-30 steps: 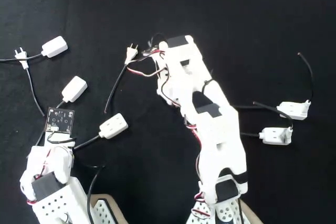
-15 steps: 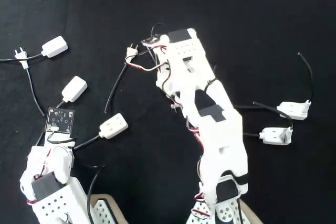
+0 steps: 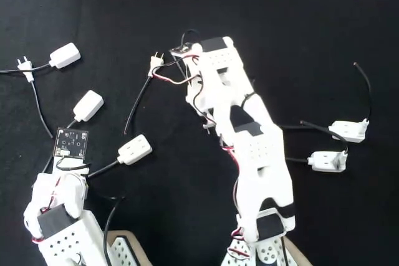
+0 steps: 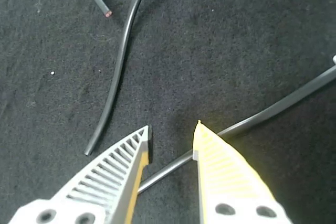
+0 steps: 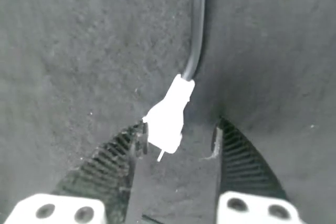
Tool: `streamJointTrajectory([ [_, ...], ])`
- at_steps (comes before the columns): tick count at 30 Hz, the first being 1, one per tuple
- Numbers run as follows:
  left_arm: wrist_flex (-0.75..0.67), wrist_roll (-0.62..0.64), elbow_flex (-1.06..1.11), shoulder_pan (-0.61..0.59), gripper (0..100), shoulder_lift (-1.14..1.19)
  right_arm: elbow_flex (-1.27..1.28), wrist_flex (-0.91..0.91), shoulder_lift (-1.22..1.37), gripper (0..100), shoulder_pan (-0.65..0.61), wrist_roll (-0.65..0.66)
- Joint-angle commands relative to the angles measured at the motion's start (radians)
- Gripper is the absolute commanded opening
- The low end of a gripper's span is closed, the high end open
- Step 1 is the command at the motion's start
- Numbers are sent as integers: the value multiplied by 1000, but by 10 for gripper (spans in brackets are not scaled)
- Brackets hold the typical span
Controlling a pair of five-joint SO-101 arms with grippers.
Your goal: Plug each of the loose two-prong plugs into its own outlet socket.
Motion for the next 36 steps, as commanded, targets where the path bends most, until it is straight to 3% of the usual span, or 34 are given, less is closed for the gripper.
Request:
streamJointTrajectory([
  [1,9,-12,5,7,145,-9,-48,-15,28,201,-12,-6],
  [8,9,-12,5,7,145,-9,-58,38,82,198,-69,-6],
  [12,9,-12,5,7,145,-9,-61,46,85,54,-69,-8],
  [17,9,-12,5,7,145,-9,-56,86,65,58,-64,-3],
  [20,11,-12,5,7,145,-9,-59,86,42,86,-54,-6],
  [27,11,-12,5,7,145,-9,-50,87,-53,382,-48,-9],
  [36,11,-12,5,7,145,-9,-21,89,-173,266,8,-57],
])
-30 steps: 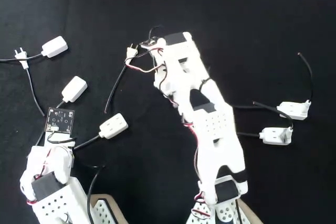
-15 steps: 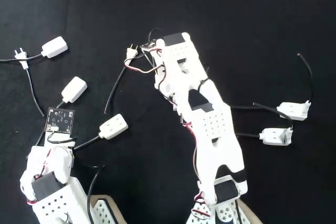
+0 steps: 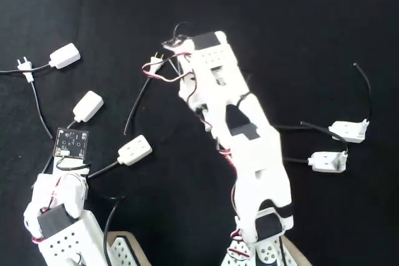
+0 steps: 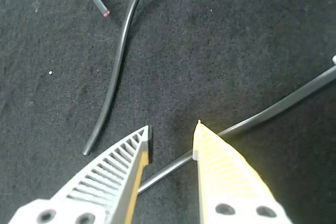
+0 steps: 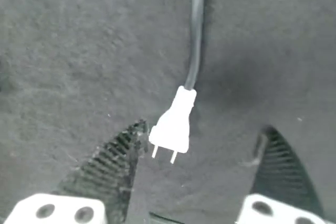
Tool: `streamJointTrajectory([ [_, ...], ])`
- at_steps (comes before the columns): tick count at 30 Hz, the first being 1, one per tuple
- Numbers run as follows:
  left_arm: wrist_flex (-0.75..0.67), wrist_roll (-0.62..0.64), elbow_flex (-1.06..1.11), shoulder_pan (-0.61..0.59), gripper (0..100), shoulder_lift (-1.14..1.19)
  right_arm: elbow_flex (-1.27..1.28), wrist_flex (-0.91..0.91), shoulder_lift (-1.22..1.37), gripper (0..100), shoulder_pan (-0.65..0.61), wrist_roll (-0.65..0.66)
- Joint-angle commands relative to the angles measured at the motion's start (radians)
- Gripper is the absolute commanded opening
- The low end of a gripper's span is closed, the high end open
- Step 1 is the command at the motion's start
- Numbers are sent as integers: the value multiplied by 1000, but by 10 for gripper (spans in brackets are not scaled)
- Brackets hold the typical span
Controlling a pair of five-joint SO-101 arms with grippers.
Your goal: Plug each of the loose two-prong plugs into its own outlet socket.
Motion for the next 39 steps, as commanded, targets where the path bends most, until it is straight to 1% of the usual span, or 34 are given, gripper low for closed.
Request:
streamJointTrajectory([
  [1,5,-11,5,7,145,-9,24,37,-79,254,60,-9],
  [5,5,-11,5,7,145,-9,74,32,-74,226,120,38],
  [9,5,-11,5,7,145,-9,97,29,-74,201,132,52],
  [15,5,-11,5,7,145,-9,104,5,-62,198,100,46],
  [26,5,-11,5,7,145,-9,91,-58,122,198,71,41],
  [29,5,-11,5,7,145,-9,93,-60,134,198,44,8],
  [35,5,-11,5,7,145,-9,99,-61,137,198,-31,2],
  [39,5,-11,5,7,145,-9,94,-75,137,198,-41,-43],
])
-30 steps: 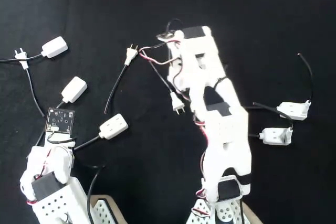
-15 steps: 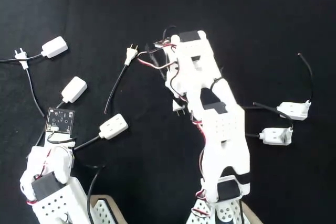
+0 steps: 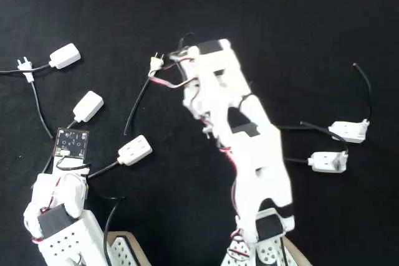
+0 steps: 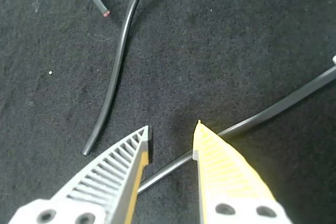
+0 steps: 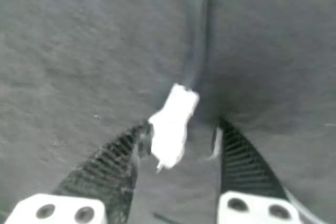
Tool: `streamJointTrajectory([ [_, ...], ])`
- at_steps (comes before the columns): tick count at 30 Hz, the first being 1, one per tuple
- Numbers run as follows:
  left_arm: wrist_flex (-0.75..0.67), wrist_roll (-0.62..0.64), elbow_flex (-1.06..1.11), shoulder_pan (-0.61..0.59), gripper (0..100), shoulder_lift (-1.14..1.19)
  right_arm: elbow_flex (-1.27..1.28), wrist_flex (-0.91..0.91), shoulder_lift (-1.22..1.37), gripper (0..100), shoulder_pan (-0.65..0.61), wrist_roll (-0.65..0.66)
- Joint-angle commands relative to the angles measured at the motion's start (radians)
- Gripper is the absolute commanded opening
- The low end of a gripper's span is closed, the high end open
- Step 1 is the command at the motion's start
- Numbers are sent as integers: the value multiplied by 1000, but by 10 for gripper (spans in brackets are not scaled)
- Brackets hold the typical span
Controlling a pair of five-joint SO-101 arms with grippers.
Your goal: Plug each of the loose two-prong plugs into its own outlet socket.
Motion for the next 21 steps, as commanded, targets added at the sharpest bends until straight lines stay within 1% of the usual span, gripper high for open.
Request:
streamJointTrajectory([
  [1,5,-11,5,7,145,-9,22,-41,28,198,-20,-26],
  [7,5,-11,5,7,145,-9,18,-43,67,191,-20,-26],
  [11,5,-11,5,7,145,-9,19,-38,67,79,-21,-18],
  [13,5,-11,5,7,145,-9,18,-28,67,83,-21,-18],
  [18,5,-11,5,7,145,-9,-50,74,65,90,-17,-18],
  [19,5,-11,5,7,145,-9,-65,80,65,107,-14,-26],
  [21,5,-11,5,7,145,-9,-82,86,64,184,-5,-23],
])
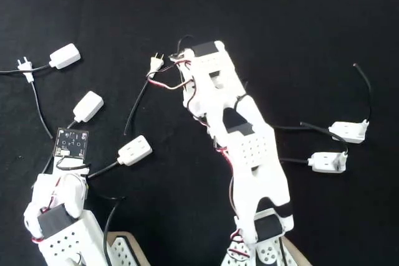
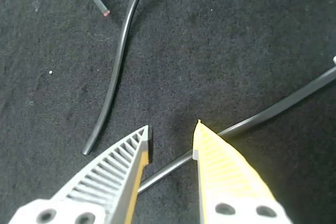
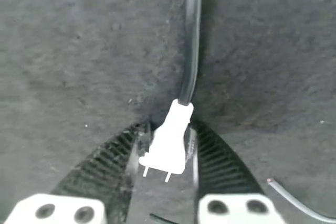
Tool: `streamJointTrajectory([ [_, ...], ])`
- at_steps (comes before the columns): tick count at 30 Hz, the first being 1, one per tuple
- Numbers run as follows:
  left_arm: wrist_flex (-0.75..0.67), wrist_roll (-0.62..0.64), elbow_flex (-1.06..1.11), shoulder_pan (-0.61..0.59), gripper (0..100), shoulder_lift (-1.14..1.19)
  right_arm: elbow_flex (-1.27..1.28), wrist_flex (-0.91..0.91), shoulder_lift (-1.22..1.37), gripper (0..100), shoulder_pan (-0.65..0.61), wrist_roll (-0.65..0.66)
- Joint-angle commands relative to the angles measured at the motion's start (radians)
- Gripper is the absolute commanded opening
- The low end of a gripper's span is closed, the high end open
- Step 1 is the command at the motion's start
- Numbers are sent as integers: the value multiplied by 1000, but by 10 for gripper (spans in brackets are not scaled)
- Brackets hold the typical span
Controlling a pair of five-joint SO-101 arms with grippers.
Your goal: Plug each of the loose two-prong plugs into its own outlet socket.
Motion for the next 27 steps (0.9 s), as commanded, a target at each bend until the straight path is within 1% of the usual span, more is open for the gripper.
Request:
streamJointTrajectory([
  [1,5,-11,5,7,145,-9,-15,41,22,233,-8,-3],
  [4,5,-11,5,7,145,-9,-13,41,8,357,-15,-3],
  [6,5,-11,5,7,145,-9,-13,41,-22,385,-14,-3],
  [10,5,-11,5,7,145,-9,18,41,-137,350,-5,-3],
  [16,3,-11,5,7,145,-9,213,26,-303,250,32,0],
  [21,3,-11,5,7,145,-9,292,-84,-300,230,80,49],
  [27,3,-11,5,7,145,-9,251,-130,-255,227,127,63],
])
